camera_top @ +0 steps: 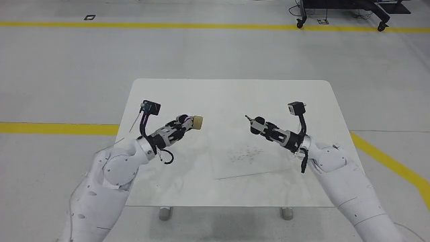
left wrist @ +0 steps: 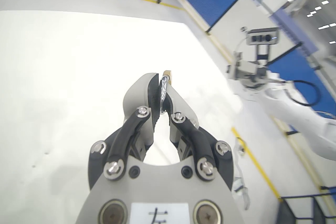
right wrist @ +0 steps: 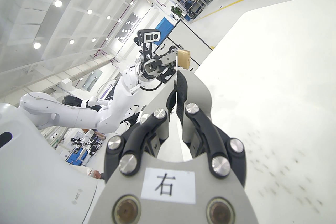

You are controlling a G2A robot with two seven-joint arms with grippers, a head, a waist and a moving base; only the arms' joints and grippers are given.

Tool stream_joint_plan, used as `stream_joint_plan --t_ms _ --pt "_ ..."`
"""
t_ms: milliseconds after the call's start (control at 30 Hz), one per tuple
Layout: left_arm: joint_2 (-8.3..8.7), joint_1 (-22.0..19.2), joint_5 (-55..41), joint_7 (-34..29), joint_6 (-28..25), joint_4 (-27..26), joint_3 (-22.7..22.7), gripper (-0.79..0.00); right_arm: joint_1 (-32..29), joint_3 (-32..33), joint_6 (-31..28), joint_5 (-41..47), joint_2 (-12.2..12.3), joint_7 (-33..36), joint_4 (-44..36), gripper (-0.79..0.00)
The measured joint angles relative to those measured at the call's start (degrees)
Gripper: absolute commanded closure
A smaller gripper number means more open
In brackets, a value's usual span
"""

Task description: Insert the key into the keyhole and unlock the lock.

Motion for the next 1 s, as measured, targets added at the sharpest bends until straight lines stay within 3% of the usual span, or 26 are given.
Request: stream_joint_plan --t_ms 133,367,467,700,867,1000 --pt "0.36 -0.6 -4.8 -2.6 -3.7 1.6 -1.2 0.000 0.0 0.0 0.0 0.0 0.0 0.0 0.0 0.000" --pt "0.33 -0.4 -4.6 -2.4 -3.5 1.4 -0.9 0.000 0.0 0.0 0.0 0.0 0.0 0.0 0.0 0.000" --pt "0.14 -0.5 -9.6 -3.8 -3.1 2.0 0.4 0.000 0.0 -0.6 1.0 0.4 -0.2 -0.7 -0.4 0.000" --pt "-0.12 -4.6 -23.3 -17.4 -0.1 6.9 4.8 0.000 6.0 -9.4 6.3 4.6 -3.6 -5.9 4.5 0.000" --pt "-0.13 -7.8 -26.3 -26.6 0.3 9.5 7.7 0.000 9.7 -14.8 4.8 7.7 -6.3 -9.3 9.5 0.000" --pt "-0.26 -9.3 -26.5 -28.4 0.1 10.9 9.5 0.000 12.0 -18.2 2.3 10.0 -8.2 -9.4 13.2 0.000"
